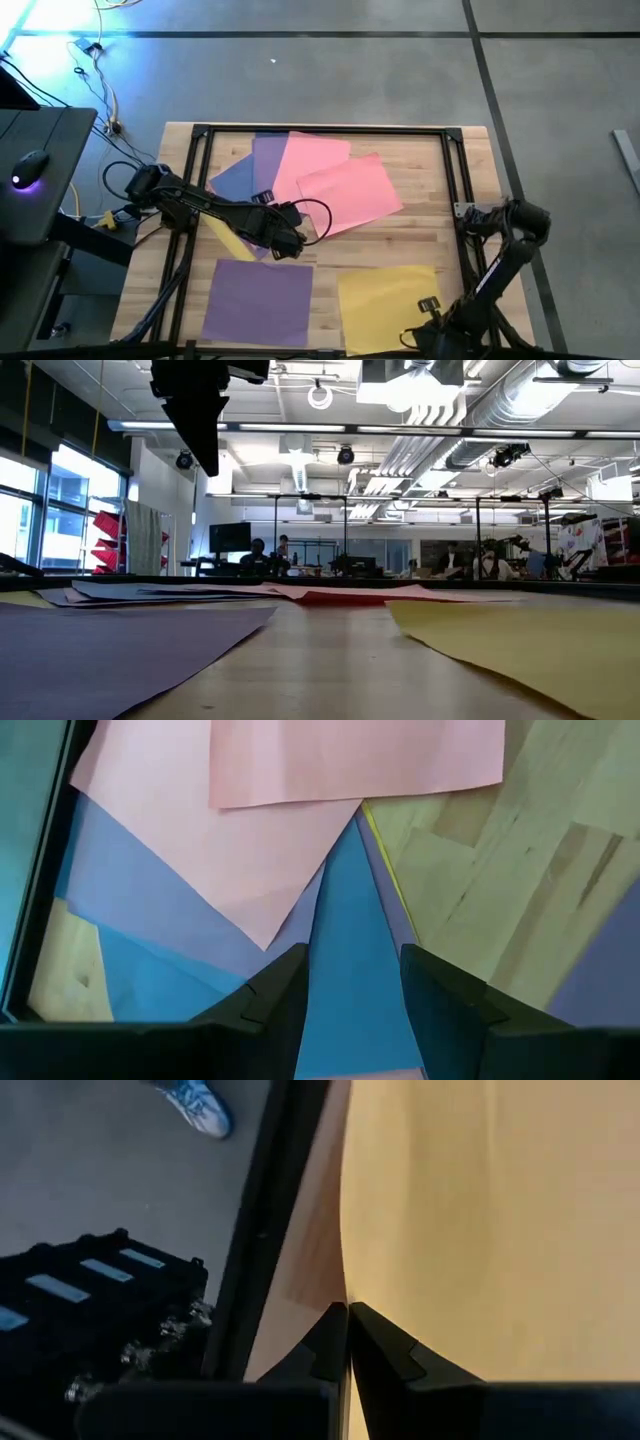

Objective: Organize paper
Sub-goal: Put the yellow paper on the bottom right of the table, then put the pink paper on the top right of the table

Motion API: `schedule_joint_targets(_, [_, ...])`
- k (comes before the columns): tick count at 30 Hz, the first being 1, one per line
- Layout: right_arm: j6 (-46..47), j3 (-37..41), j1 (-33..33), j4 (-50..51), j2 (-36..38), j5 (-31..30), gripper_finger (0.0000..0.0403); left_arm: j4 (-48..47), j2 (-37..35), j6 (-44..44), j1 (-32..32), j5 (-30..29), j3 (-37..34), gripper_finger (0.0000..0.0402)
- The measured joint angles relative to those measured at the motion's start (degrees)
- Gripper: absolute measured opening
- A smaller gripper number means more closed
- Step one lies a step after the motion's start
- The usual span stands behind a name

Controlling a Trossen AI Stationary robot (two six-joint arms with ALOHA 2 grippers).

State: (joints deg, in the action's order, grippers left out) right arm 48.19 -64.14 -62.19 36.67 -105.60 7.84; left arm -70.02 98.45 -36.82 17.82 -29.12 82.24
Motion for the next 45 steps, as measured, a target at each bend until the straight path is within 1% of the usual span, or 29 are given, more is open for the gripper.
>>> schedule_joint_targets(7, [10.2, 0.0, -0.5, -1.4, -0.2, 1.3, 0.0, 0.0, 0.0, -0.2, 0.0, 0.7, 0.0, 0.0135])
schedule_joint_targets(13, [17.1, 0.2, -1.1, -2.2, -0.2, 1.9, 0.0, 0.0, 0.0, -1.2, 0.0, 0.7, 0.0, 0.0135])
schedule_joint_targets(16, [16.4, 0.2, -1.6, -2.2, -0.2, 1.2, 0.0, 0.0, 0.0, -1.9, 0.0, 0.3, 0.0, 0.0135])
schedule_joint_targets(23, [16.3, 0.2, -1.7, -2.2, -0.2, 1.9, 0.0, 0.1, 0.0, -2.0, -0.1, 0.0, 0.0, 0.0135])
schedule_joint_targets(26, [15.7, 0.2, -1.7, -2.6, -0.2, 1.7, 0.0006, 0.1, 0.0, -2.0, 0.1, -0.1, 0.0, 0.0135])
schedule_joint_targets(28, [14.8, 0.2, -1.7, -3.0, -0.1, 2.1, 0.0021, 0.1, 0.0, -2.1, 0.2, -0.2, 0.0, 0.0135])
schedule_joint_targets(30, [14.9, 0.2, -1.7, -2.5, 0.3, 3.4, 0.0046, 0.0, 0.0, -2.1, 0.2, -0.1, 0.0, 0.0135])
schedule_joint_targets(32, [16.2, 0.2, -1.6, -1.6, 1.7, 4.7, 0.008, -0.4, -0.1, -2.1, 0.4, -0.1, 0.5, 0.0135])
schedule_joint_targets(35, [17.5, -0.5, -1.2, 2.7, 5.8, 5.4, 0.0135, -0.4, -0.5, -1.4, 0.9, -0.6, 2.0, 0.0135])
schedule_joint_targets(38, [17.7, -2.4, -0.7, 8.9, 12.1, 0.7, 0.0184, -0.7, -1.5, -0.6, 1.5, -1.3, 3.0, 0.0135])
schedule_joint_targets(40, [17.3, -4.0, 0.2, 14.0, 16.6, -3.1, 0.0205, -1.1, -3.0, -2.8, 1.6, -1.4, 3.1, 0.0135])
schedule_joint_targets(43, [15.6, -6.5, 3.8, 20.5, 23.1, -11.2, 0.0218, -2.3, -6.4, -9.9, 2.3, -3.4, 2.9, 0.0135])
schedule_joint_targets(45, [13.2, -7.4, 8.5, 24.2, 26.2, -16.1, 0.0217, -2.2, -9.2, -13.9, 3.4, -5.8, 1.7, 0.0135])
